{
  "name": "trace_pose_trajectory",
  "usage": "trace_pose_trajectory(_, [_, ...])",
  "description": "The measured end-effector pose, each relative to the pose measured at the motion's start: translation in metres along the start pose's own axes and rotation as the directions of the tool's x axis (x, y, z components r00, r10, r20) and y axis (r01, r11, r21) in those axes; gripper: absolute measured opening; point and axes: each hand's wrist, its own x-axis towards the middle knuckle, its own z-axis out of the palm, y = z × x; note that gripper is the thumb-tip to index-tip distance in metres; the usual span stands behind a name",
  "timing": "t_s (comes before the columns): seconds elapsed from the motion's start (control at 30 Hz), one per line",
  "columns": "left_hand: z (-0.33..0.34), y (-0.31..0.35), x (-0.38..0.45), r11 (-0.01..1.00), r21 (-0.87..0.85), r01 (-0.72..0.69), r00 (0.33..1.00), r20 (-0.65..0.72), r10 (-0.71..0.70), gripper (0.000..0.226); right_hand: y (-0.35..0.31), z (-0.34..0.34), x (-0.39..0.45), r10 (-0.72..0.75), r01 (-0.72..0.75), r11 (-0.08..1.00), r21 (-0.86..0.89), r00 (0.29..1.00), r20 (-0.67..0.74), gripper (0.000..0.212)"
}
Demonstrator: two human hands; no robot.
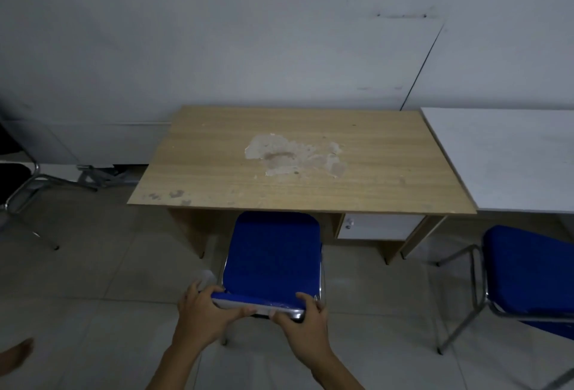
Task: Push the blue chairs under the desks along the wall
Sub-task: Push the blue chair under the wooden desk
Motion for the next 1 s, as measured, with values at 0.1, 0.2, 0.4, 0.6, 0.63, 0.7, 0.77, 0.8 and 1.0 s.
trace_pose_trajectory(0.1, [-0.01,0.014,0.017,0.998,-0.037,-0.046,0.998,-0.035,0.044,0.095,-0.016,0.002,0.021,-0.002,0.002,1.0,-0.031,1.0,0.009,0.075])
trace_pose_trajectory(0.2, [-0.016,0.022,0.046,0.998,-0.049,-0.028,0.999,-0.026,0.026,0.104,-0.032,0.005,0.047,-0.018,0.018,0.999,-0.033,1.0,0.002,0.077])
trace_pose_trajectory(0.4, [-0.026,0.038,0.103,0.997,-0.077,0.001,1.0,0.001,-0.001,0.122,-0.066,0.009,0.094,0.004,-0.004,0.999,-0.045,1.0,-0.004,0.077])
trace_pose_trajectory(0.6, [-0.041,0.057,0.152,0.997,-0.07,-0.023,1.0,0.008,0.024,0.106,-0.102,0.016,0.139,0.002,-0.002,1.0,-0.023,1.0,-0.006,0.069])
trace_pose_trajectory(0.63, [-0.043,0.059,0.158,0.997,-0.07,-0.023,1.0,0.005,0.023,0.107,-0.106,0.017,0.145,-0.001,0.001,1.0,-0.023,1.0,-0.011,0.07])
trace_pose_trajectory(0.7, [-0.047,0.063,0.17,0.997,-0.081,-0.015,1.0,-0.012,0.014,0.117,-0.113,0.019,0.155,-0.009,0.008,1.0,-0.026,1.0,-0.019,0.071])
trace_pose_trajectory(0.77, [-0.05,0.067,0.176,0.996,-0.086,-0.029,0.999,-0.027,0.026,0.122,-0.12,0.02,0.162,-0.024,0.023,0.999,-0.027,0.999,-0.028,0.073])
trace_pose_trajectory(0.8, [-0.051,0.068,0.182,0.995,-0.094,-0.038,0.999,-0.028,0.036,0.12,-0.124,0.02,0.167,-0.023,0.022,0.999,-0.028,0.999,-0.032,0.075])
trace_pose_trajectory(1.0, [-0.055,0.079,0.204,0.997,-0.045,-0.066,0.998,-0.022,0.065,0.122,-0.142,0.012,0.186,-0.049,0.049,0.999,-0.015,0.999,0.001,0.081])
